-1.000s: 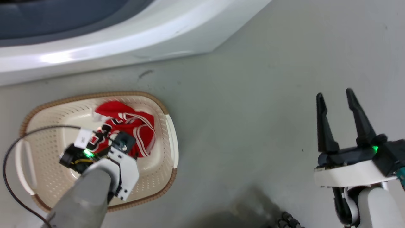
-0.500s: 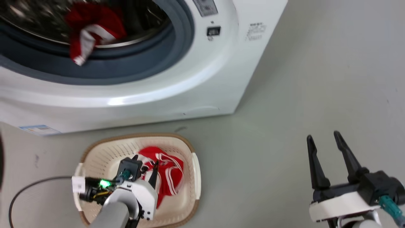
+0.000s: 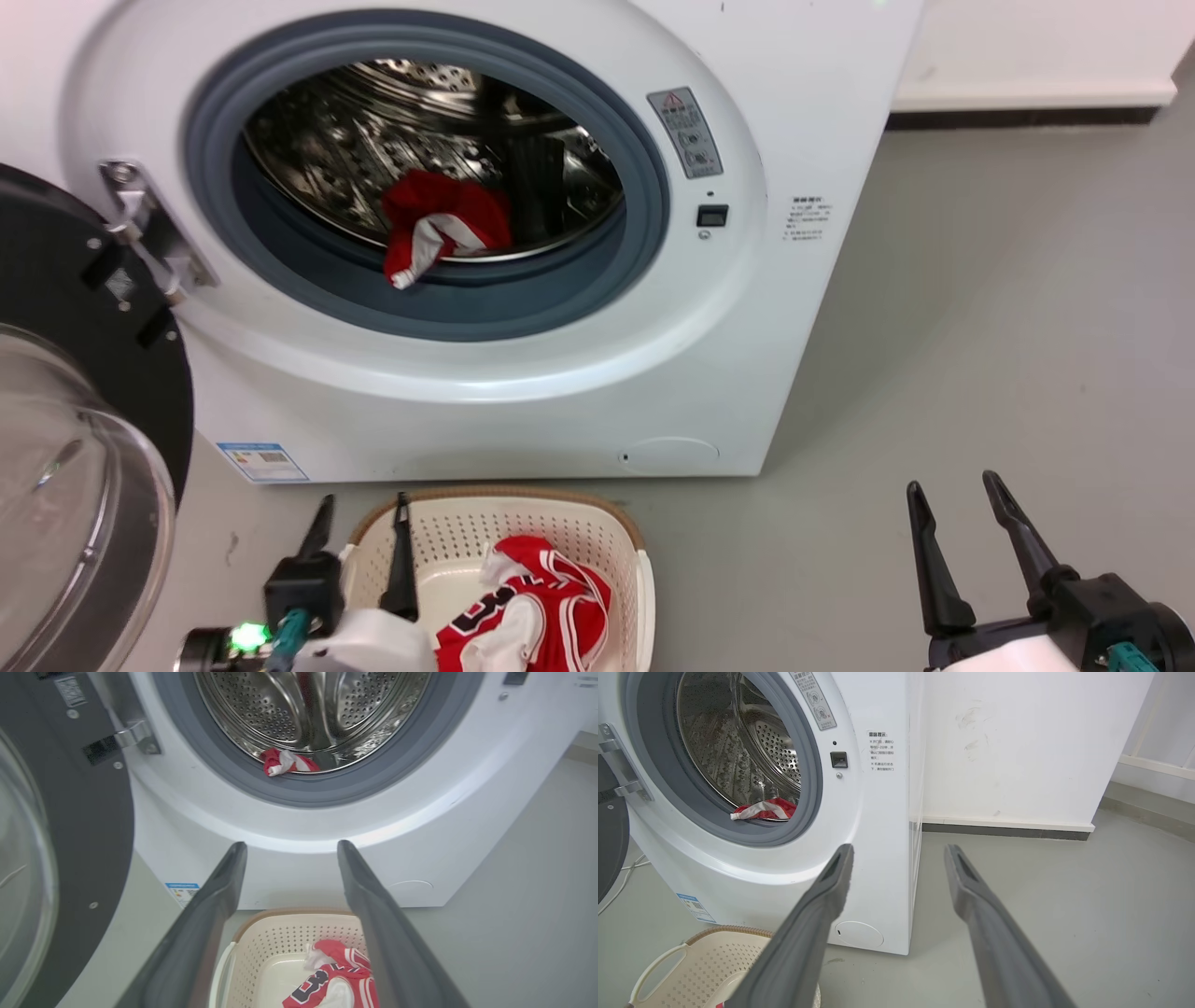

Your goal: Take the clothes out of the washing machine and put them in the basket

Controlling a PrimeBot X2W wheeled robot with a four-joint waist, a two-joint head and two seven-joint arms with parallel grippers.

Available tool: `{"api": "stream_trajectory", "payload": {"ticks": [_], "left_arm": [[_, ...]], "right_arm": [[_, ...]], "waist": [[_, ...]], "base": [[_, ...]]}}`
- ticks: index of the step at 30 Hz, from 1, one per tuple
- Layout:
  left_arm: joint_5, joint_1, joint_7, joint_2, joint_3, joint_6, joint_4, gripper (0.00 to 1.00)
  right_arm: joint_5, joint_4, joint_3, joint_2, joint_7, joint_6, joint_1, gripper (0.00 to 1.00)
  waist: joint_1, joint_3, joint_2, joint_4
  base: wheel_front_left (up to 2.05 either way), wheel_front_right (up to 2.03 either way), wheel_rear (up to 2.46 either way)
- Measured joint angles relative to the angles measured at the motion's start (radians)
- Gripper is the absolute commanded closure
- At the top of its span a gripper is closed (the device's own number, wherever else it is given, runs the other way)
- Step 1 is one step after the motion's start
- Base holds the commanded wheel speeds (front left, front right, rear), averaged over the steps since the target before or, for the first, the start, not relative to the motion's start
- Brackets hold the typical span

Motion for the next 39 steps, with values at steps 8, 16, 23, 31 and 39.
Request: {"api": "stream_trajectory", "payload": {"ticks": [8, 16, 23, 31, 39], "left_arm": [[0.065, 0.109, 0.0, -0.037, 0.104, -0.025, -0.106, 0.0], [0.097, -0.047, 0.0, -0.011, 0.124, -0.114, -0.012, 0.0], [0.119, -0.386, 0.053, 0.048, 0.107, -0.178, 0.221, 0.0], [0.165, -0.78, 0.205, 0.119, 0.064, -0.244, 0.465, 0.0], [0.19, -1.078, 0.346, 0.187, 0.028, -0.288, 0.657, 0.0]], "right_arm": [[-0.001, -0.001, 0.012, 0.0, 0.0, 0.0, 0.026, 0.0], [0.0, -0.007, 0.021, 0.0, 0.0, 0.0, 0.003, 0.0], [0.012, -0.017, 0.033, 0.0, 0.0, 0.0, -0.062, 0.0], [0.034, -0.029, 0.036, 0.0, 0.0, 0.0, -0.147, 0.0], [0.068, -0.048, 0.052, -0.001, 0.0, 0.0, -0.221, 0.0]], "waist": [[0.0, -0.053, 0.0, 0.018], [0.0002, -0.015, 0.0, -0.02], [0.0004, 0.078, 0.0, -0.069], [0.0006, 0.225, 0.0, -0.135], [0.0006, 0.381, 0.0, -0.194]], "base": [[0.0, 0.0, 0.0], [0.0, 0.0, 0.0], [0.0, 0.0, 0.0], [0.0, 0.0, 0.0], [0.0, 0.0, 0.0]]}}
